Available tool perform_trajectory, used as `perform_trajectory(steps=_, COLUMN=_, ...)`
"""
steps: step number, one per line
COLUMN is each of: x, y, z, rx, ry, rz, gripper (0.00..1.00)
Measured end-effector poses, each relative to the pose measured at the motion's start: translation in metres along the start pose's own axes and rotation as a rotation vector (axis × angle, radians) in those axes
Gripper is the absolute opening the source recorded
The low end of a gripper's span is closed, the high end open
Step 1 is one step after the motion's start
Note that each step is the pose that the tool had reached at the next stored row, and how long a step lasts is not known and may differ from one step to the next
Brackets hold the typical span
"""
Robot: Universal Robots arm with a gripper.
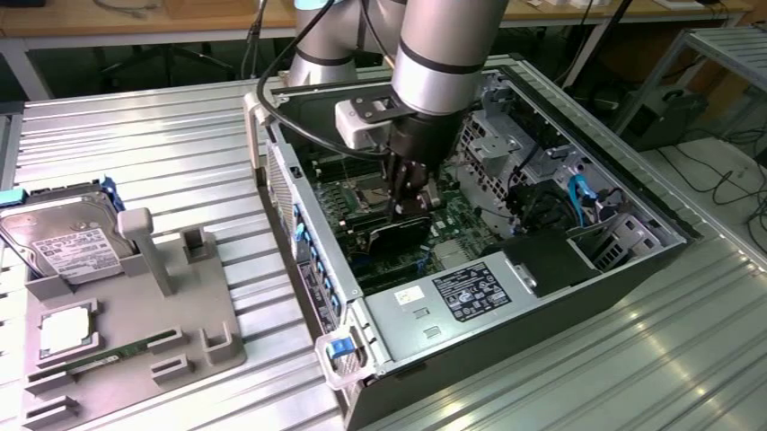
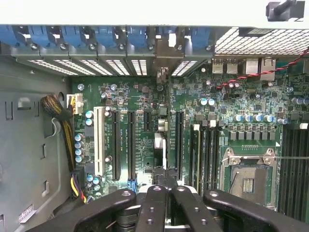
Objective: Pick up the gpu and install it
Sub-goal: 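Press down on the gpu until it lock into place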
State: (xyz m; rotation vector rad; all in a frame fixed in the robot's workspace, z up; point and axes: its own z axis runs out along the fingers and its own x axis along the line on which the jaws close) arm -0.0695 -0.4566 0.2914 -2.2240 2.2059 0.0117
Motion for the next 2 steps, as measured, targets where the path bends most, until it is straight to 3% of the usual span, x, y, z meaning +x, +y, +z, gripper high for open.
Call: perform_trajectory(steps=2, x=0.0, y=0.0, z=-0.0003, rx=0.0, ry=0.0, rz=0.0, gripper=0.11)
